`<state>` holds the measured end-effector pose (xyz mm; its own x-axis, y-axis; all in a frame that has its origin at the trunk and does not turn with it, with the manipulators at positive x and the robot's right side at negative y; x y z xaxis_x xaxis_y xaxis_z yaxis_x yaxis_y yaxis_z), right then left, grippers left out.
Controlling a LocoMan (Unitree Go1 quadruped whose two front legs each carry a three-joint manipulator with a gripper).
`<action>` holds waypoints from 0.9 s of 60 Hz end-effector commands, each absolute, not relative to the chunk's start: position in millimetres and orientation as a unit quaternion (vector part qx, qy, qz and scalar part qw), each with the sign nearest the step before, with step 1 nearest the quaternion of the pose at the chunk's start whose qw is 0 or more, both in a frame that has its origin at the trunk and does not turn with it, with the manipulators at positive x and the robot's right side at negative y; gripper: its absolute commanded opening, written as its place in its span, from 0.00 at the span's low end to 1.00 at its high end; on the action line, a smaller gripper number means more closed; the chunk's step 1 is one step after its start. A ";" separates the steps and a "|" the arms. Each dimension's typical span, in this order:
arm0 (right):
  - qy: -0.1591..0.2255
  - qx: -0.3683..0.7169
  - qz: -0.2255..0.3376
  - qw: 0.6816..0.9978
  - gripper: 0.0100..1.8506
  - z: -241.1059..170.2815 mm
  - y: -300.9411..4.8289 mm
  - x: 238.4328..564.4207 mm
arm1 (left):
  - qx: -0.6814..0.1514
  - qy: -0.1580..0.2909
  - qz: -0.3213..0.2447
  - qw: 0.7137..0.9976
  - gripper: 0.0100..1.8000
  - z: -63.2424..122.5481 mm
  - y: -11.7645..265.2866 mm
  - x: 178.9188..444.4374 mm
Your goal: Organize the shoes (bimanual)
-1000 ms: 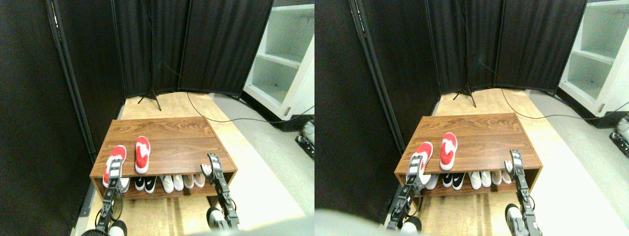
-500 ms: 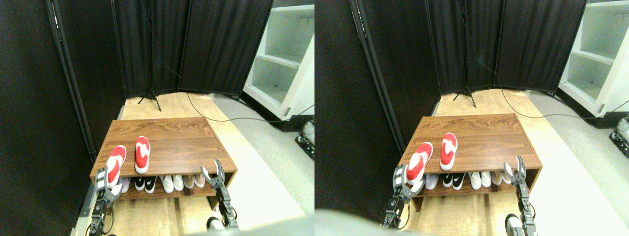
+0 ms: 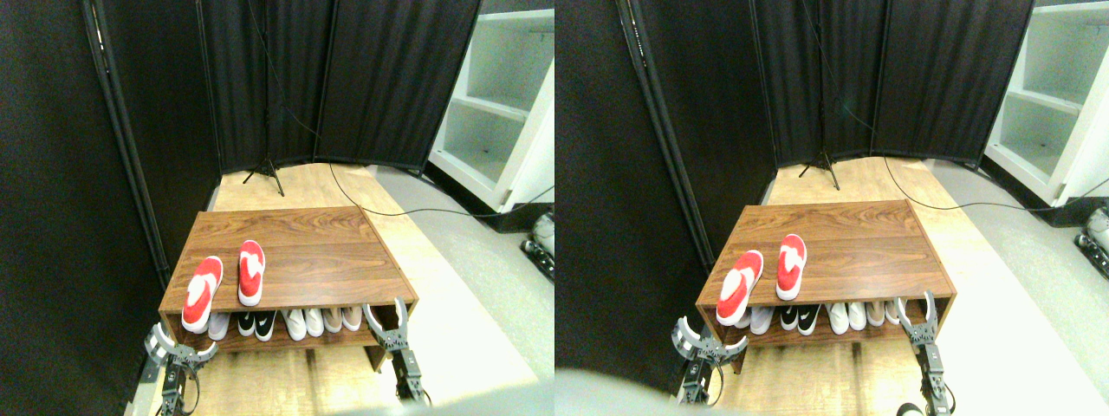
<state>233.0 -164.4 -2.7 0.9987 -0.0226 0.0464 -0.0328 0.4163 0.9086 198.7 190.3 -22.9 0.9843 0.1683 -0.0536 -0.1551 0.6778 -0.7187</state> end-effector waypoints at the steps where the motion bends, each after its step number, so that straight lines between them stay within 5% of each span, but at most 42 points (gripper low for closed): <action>1: -0.036 0.542 0.006 0.839 0.26 0.7 -163.7 236.6 | -0.386 -0.030 0.092 0.917 0.82 -22.2 190.1 199.3; 12: -0.024 0.541 0.010 0.840 0.27 1.4 -161.0 239.7 | -0.383 -0.034 0.098 0.918 1.00 -33.1 187.2 203.7; 34: -0.025 0.545 0.017 0.838 0.25 0.9 -162.6 241.8 | -0.465 -0.017 0.103 0.879 1.00 -54.6 196.5 225.0; 54: -0.030 0.540 0.003 0.841 0.25 -0.4 -164.2 238.7 | -0.558 -0.048 0.087 0.824 0.98 -64.8 208.1 232.3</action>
<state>239.4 -163.7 -3.7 0.9996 -0.0163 0.0228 -0.0141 0.4103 0.9118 229.0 206.9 -68.4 0.9747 0.2157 -0.0580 -0.1353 0.3631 -0.9219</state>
